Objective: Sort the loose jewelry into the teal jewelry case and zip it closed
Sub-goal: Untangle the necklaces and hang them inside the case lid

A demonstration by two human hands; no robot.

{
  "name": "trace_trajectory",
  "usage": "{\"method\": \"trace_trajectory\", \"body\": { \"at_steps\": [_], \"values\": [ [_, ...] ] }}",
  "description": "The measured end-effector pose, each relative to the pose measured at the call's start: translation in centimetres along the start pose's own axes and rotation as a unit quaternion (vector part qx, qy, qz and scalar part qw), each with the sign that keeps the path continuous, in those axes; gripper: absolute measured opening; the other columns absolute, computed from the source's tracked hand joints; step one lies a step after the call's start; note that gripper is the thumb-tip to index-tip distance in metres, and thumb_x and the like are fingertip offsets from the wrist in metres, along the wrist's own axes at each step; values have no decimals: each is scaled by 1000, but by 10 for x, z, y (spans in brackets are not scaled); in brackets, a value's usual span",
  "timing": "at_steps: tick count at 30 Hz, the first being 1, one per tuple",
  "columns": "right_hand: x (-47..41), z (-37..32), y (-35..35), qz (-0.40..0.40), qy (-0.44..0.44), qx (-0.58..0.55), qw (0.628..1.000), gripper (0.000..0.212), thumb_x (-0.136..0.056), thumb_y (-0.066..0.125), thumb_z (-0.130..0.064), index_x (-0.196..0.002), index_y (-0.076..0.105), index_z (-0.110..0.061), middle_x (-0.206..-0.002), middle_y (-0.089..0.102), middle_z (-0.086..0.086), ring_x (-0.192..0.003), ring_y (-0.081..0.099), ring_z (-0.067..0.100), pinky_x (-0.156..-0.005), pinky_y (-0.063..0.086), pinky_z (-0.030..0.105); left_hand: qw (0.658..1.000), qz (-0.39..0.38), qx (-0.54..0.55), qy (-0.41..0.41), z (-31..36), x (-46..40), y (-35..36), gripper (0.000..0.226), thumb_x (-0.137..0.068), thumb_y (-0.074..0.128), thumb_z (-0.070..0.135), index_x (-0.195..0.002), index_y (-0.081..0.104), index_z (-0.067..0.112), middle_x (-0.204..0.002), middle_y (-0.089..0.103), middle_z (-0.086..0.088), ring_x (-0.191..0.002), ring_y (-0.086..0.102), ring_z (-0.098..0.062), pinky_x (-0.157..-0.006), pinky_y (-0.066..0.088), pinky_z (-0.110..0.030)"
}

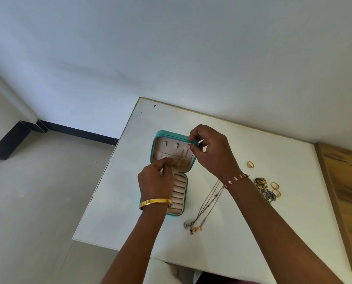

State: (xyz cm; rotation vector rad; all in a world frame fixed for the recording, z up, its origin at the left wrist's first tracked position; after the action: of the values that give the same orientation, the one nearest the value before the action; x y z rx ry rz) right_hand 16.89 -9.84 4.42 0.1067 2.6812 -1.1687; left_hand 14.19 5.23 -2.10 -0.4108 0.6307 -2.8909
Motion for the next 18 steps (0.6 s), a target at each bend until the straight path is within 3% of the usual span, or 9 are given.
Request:
{"method": "trace_trajectory", "body": {
  "at_steps": [5, 9, 14, 18],
  "values": [
    [3, 3, -1, 10, 25, -7, 1000, 14, -81, 65, -4, -89, 54, -6, -96, 64, 11, -86, 52, 13, -63, 42, -1, 999, 30, 8, 42, -1, -1, -11, 21, -89, 52, 11, -102, 68, 10, -102, 68, -13, -81, 53, -14, -76, 43, -18],
    [9, 8, -2, 41, 54, -23, 997, 15, -82, 66, -8, -94, 58, -7, -102, 66, 10, -85, 52, 12, -62, 41, -3, 996, 60, 24, 61, -10, 1, -25, 18, -88, 54, 11, -98, 68, 11, -92, 63, 0, -79, 53, -9, -59, 35, 2],
    [24, 14, -16, 90, 96, -81, 988, 27, -77, 71, -12, -102, 62, -9, -104, 64, 4, -88, 56, 11, -64, 45, 2, 995, 82, 38, 49, -30, 13, -41, 16, -87, 55, 8, -94, 68, 9, -89, 60, 1, -80, 55, -12, -58, 37, 4],
    [65, 28, -33, 149, 171, -126, 966, 17, -77, 71, -13, -92, 63, -17, -90, 64, -8, -78, 59, 0, -64, 46, 5, 994, 84, 54, 50, -38, 29, -51, 16, -85, 55, 3, -91, 69, 8, -88, 63, -4, -76, 56, -13, -62, 38, 5]
  ]
}}
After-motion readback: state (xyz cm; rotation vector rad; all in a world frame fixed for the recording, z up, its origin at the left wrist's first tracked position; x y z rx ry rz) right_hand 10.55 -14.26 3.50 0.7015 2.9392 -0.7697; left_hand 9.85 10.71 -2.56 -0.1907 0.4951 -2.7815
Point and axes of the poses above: each hand's wrist, its own x-axis away from the middle knuckle, its own y-axis out of the palm, z = x × y, the point moved 9 cm from there along -x, towards the middle knuckle
